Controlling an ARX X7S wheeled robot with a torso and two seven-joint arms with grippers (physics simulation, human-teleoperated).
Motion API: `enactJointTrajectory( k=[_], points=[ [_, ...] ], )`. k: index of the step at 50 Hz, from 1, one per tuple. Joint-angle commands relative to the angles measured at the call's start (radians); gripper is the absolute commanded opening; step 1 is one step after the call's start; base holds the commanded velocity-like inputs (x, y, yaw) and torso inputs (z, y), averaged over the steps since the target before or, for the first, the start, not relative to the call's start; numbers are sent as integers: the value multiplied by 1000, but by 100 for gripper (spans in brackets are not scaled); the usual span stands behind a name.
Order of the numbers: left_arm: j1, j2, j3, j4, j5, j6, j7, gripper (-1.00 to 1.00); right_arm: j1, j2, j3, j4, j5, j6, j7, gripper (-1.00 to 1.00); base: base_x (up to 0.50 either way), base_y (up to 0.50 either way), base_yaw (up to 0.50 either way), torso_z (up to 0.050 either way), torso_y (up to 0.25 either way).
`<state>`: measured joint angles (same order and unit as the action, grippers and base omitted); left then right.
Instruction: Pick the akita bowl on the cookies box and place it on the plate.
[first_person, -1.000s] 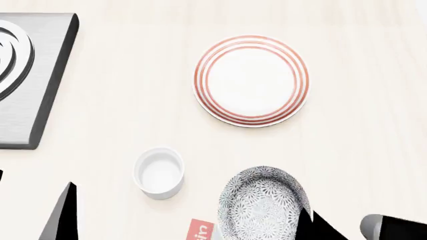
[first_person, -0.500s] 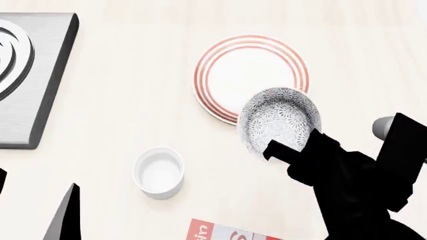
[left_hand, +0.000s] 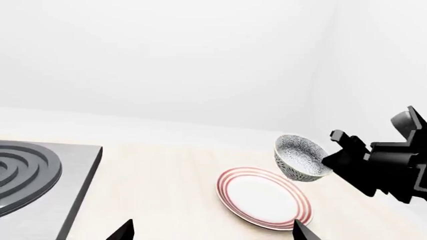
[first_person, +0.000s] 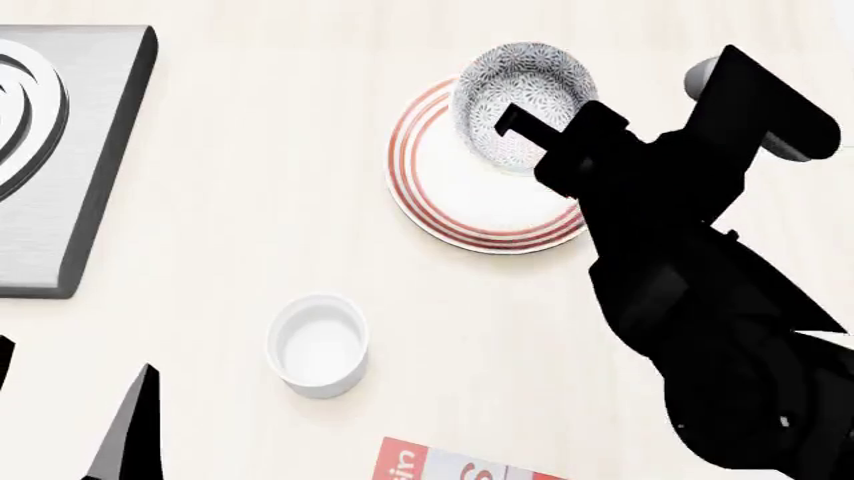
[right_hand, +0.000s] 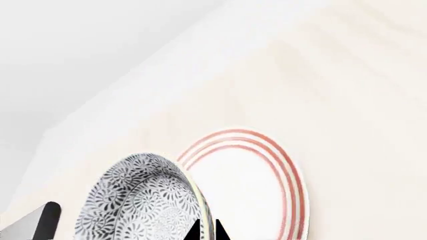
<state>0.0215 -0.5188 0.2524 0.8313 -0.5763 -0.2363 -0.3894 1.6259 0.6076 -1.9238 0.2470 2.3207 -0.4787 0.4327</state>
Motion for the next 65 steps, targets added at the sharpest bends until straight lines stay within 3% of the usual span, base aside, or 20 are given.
enactJointTrajectory(
  k=[1,6,12,36,47,65],
  points=[
    [-3,-1,-1,-10,-6,6,1,100,21,-203,81,418,154,210,-141,-100,0,0,0,0,0],
    [-2,0,0,-10,-10,11,3,100,23,-297,92,630,202,324,-188,-100,0,0,0,0,0],
    [-4,1,5,-22,-8,16,9,100,18,-482,98,1059,266,543,-286,-100,0,0,0,0,0],
    [-2,-5,6,-26,-22,20,6,100,38,-537,-214,1062,720,462,-219,-100,0,0,0,0,1],
    [-6,-8,5,-28,-34,21,7,100,79,-579,-291,1062,764,464,-90,-100,0,0,0,0,0],
    [-9,-14,12,-35,-44,20,12,100,54,-605,-298,1062,779,510,82,-100,0,0,0,0,1]
  ],
)
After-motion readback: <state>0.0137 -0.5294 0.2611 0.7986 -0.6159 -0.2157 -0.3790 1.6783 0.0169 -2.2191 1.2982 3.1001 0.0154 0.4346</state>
